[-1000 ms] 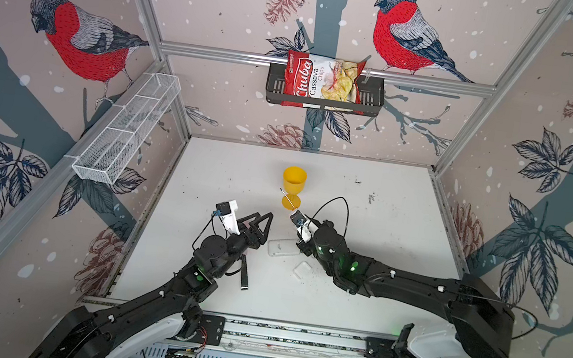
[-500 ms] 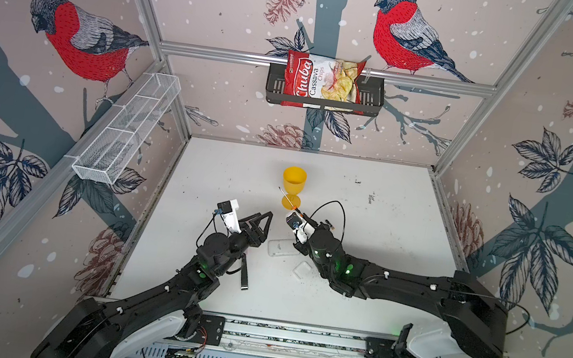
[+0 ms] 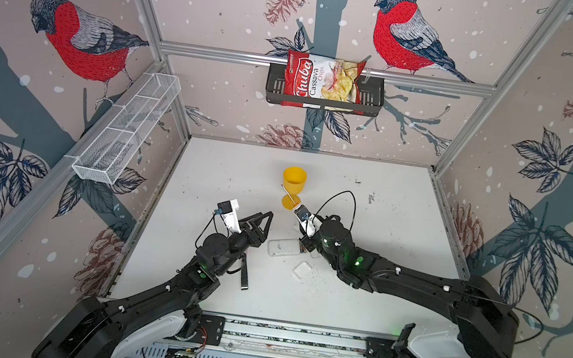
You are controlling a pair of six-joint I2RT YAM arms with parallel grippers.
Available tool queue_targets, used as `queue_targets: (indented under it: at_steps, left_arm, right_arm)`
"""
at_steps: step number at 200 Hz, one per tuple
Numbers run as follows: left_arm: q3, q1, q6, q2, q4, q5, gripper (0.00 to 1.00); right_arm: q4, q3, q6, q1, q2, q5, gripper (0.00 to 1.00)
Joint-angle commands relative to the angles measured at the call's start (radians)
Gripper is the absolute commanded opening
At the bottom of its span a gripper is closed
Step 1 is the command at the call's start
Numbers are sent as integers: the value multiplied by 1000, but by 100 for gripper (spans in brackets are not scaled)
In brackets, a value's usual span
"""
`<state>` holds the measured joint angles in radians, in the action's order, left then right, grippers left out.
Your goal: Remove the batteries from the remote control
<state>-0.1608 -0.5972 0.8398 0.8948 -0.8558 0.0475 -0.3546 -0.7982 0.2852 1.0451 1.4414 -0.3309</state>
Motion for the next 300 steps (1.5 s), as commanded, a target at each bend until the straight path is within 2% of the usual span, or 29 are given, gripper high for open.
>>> queue_targets:
  at_steps: [1, 94, 166, 218, 300]
  left_arm:
    - [3, 3, 10, -2, -51, -15, 59]
    - [29, 2, 26, -4, -75, -14, 58]
    - [31, 3, 27, -10, -111, -38, 59]
    - [30, 3, 28, -10, -127, -54, 59]
    - [23, 4, 19, -9, -154, -67, 59]
  right_arm:
    - [33, -15, -38, -16, -13, 102, 0]
    - [98, -13, -126, -153, -66, 437, 0]
    - [149, -49, -210, -313, -74, 835, 0]
    - [149, -80, -246, -375, -36, 1070, 0]
    - [232, -190, -242, -400, 77, 1264, 0]
